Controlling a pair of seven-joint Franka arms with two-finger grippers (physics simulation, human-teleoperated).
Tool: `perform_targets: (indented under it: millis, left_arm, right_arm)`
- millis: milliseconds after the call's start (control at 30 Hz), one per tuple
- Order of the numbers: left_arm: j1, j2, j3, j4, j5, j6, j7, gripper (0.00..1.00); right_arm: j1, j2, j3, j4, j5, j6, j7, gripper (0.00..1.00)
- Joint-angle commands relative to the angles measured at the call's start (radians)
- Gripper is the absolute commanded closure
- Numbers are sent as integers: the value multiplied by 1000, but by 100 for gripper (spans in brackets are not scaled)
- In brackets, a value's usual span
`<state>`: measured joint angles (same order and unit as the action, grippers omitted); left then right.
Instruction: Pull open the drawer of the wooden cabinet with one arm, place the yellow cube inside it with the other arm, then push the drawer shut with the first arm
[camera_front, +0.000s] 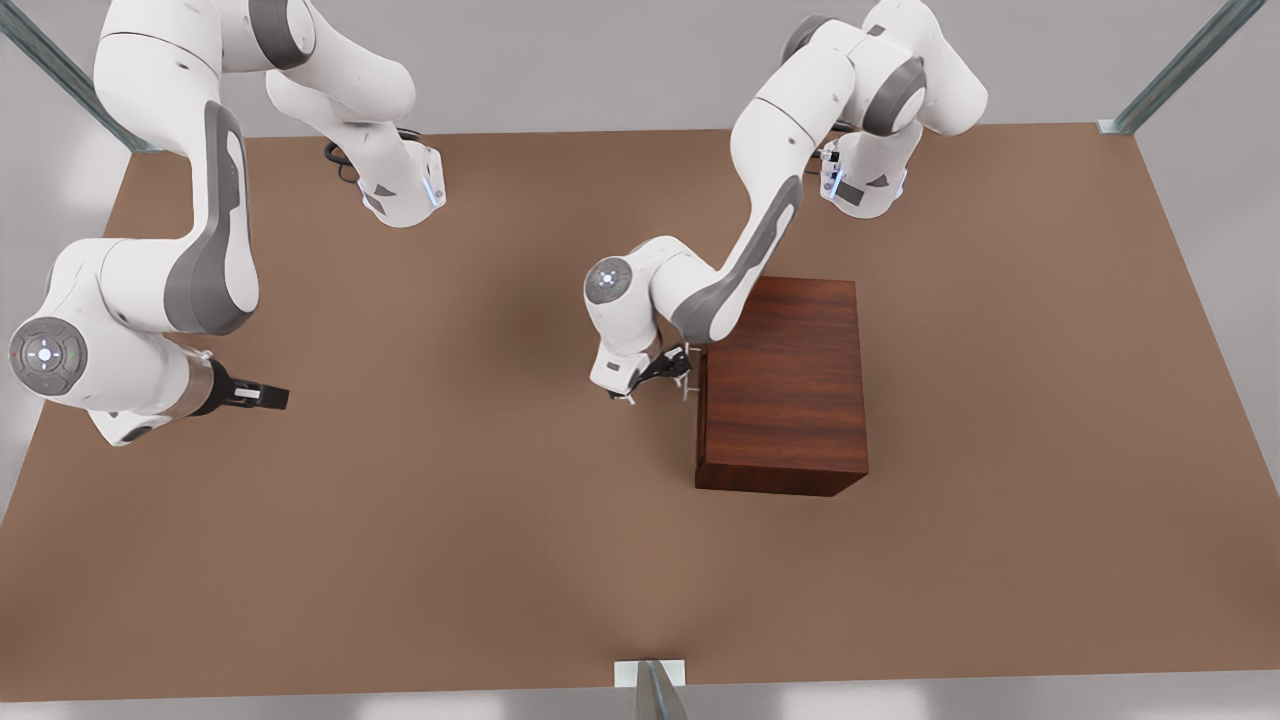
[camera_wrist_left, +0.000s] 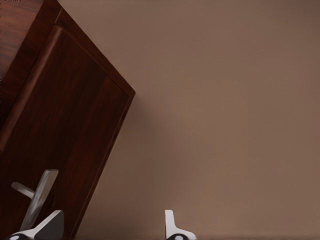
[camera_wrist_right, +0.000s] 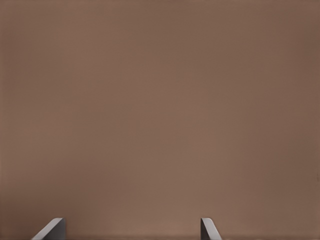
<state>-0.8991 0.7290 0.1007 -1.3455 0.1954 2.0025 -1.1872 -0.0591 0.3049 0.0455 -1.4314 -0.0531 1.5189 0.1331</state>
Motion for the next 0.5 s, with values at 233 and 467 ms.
perform_targets:
  millis: [233, 467]
  left_arm:
    - [11, -46, 5, 207, -102, -143, -143, 0]
    - [666, -379, 4, 132, -229, -625, 1298, 0]
  right_arm:
    - [10, 7, 2, 2, -1, -11, 13, 0]
    - [30, 22, -3, 2, 1, -13, 11, 0]
